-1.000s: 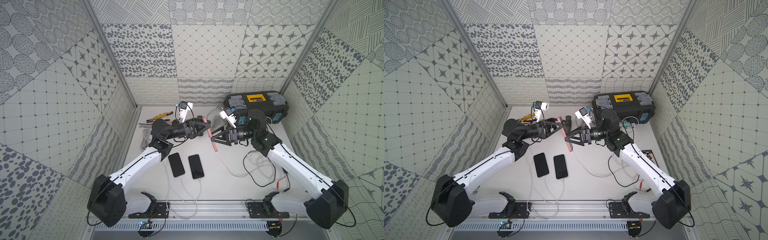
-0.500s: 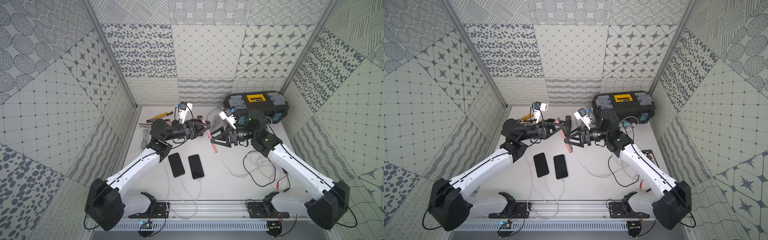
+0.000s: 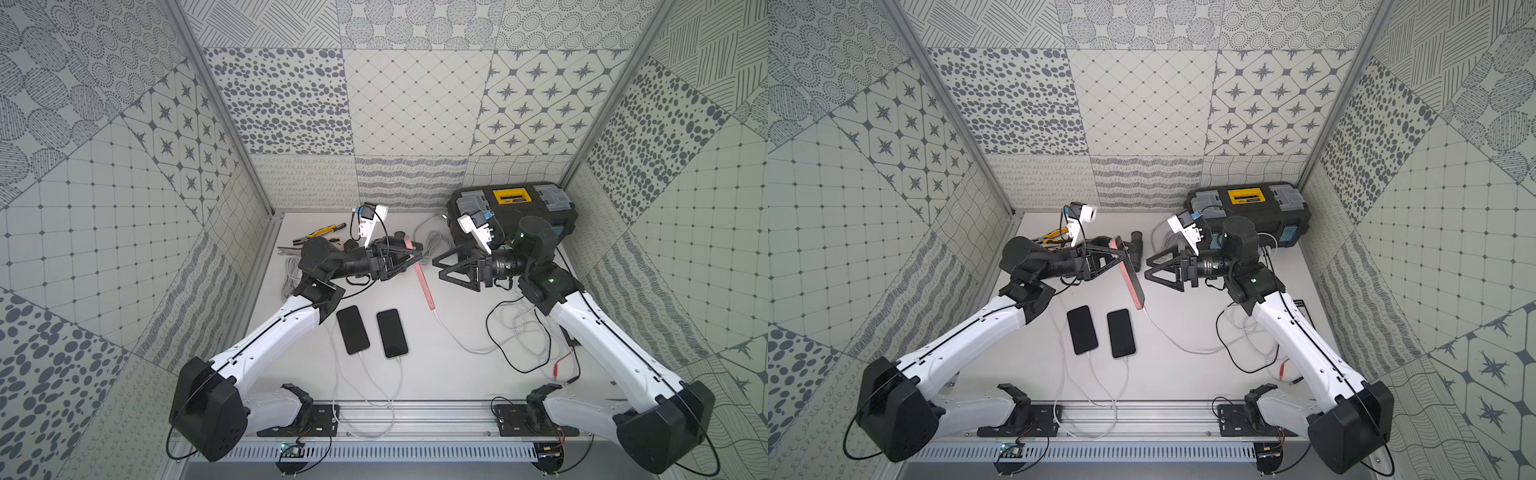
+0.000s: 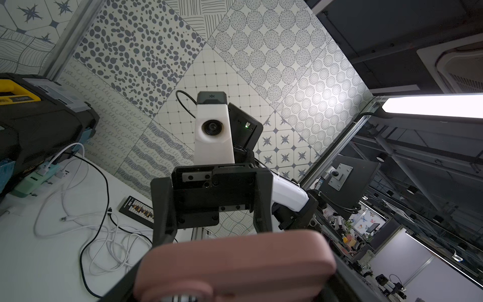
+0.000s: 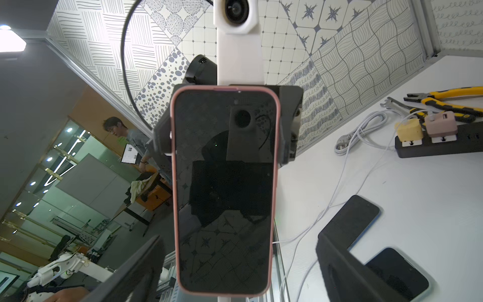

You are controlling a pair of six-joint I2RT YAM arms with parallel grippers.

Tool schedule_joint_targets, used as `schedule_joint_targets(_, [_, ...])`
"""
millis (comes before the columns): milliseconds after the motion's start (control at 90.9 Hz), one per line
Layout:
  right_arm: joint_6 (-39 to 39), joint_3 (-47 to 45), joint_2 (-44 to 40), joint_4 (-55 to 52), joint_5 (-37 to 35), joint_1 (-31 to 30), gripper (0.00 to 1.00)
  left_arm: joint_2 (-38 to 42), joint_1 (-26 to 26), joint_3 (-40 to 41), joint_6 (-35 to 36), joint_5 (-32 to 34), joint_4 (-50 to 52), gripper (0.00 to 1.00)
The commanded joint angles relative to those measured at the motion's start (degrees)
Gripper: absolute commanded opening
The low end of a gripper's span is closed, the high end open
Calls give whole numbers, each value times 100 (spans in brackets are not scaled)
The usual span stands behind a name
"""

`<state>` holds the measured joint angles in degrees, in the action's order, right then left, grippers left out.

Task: Unplug the charging cable from the phone
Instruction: Pick up the phone at the center of the board, then remove the charging cable from the phone.

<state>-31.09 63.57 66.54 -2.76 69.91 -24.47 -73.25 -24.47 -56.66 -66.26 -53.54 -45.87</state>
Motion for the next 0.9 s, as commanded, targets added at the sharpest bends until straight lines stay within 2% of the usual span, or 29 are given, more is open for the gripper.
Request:
schedule_joint_targets(0, [380,-303,-369,135,458,-5,87,105,-13,-368,456,-250,-140,11])
schedule_joint_targets(220, [1170,-1010,-1133,113,118,34,76,231,-5,-843,1188,-291,881,13])
schedule_joint_targets(308, [1418,-1239,-1234,93,56,34,66,224,-5,-955,1288,-311,1052,13])
schedule_joint_targets(429, [1724,-1540,-1363,92,-99,28,61,202,-5,-1021,1304,-308,1071,14])
schedule_joint_targets(638, [1887,-1699,-1305,84,-219,-48,52,170,-5,-1020,1302,-308,1082,14])
schedule_joint_targets(781, [1993,-1756,-1181,83,-373,-319,45,176,-5,-932,1323,-278,1063,14])
schedule_joint_targets(891, [2071,-1752,-1065,83,-462,-540,44,165,-5,-895,1325,-264,1069,14])
